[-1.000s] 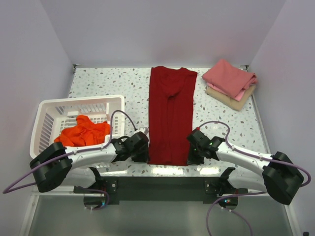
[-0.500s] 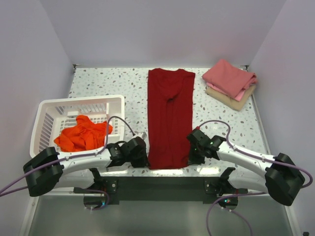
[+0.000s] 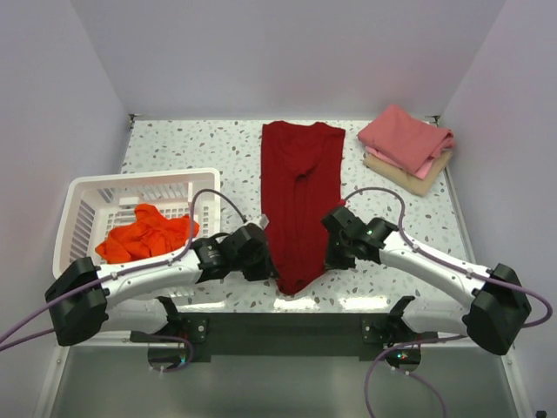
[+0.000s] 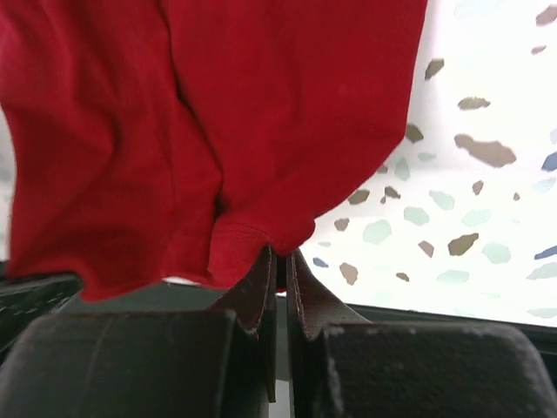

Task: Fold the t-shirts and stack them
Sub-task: Fold the tshirt

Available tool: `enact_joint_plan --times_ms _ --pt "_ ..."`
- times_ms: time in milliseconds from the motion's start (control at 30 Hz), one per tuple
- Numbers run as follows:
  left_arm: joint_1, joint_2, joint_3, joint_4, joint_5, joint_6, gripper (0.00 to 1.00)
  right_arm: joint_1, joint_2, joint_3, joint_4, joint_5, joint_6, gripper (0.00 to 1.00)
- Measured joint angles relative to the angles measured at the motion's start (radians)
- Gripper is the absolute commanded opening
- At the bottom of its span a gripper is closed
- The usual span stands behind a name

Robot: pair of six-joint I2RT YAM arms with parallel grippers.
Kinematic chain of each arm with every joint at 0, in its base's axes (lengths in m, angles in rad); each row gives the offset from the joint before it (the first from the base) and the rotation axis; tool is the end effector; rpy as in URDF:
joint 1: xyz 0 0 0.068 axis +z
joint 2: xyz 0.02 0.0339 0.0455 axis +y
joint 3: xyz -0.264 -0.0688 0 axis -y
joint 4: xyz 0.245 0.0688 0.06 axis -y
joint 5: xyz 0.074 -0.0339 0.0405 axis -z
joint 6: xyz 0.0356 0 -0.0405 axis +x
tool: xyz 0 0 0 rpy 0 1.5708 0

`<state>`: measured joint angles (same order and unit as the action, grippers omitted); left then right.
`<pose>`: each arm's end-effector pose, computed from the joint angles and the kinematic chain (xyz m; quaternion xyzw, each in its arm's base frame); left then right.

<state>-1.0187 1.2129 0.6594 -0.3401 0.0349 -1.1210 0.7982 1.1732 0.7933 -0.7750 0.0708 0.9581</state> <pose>0.1228 -0.2017 0.1976 -0.0424 0.9421 -0.2992 0.1451 0.1496 0.1499 0.2216 0.0854 0.9741 0.1367 0.1584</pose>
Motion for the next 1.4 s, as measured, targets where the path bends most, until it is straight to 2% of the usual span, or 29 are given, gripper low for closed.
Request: enact_joint_plan --times_ms 233,433,767,1033,1400 --pt "0.137 0.030 0.047 -0.019 0.023 0.050 0.00 -0.004 0.157 0.100 -0.014 0.047 -0.042 0.00" --pt "0.230 0.162 0.141 -0.039 0.058 0.132 0.00 -0.037 0.221 0.180 -0.031 0.105 -0.072 0.00" --pt "0.397 0.318 0.330 -0.045 0.101 0.256 0.00 -0.233 0.383 0.348 -0.024 0.121 -0.170 0.00" --pt "0.486 0.546 0.558 -0.045 0.135 0.353 0.00 -0.306 0.614 0.570 -0.022 0.117 -0.254 0.00" --pt "0.608 0.803 0.895 -0.076 0.206 0.435 0.00 -0.425 0.772 0.792 -0.035 0.099 -0.316 0.00"
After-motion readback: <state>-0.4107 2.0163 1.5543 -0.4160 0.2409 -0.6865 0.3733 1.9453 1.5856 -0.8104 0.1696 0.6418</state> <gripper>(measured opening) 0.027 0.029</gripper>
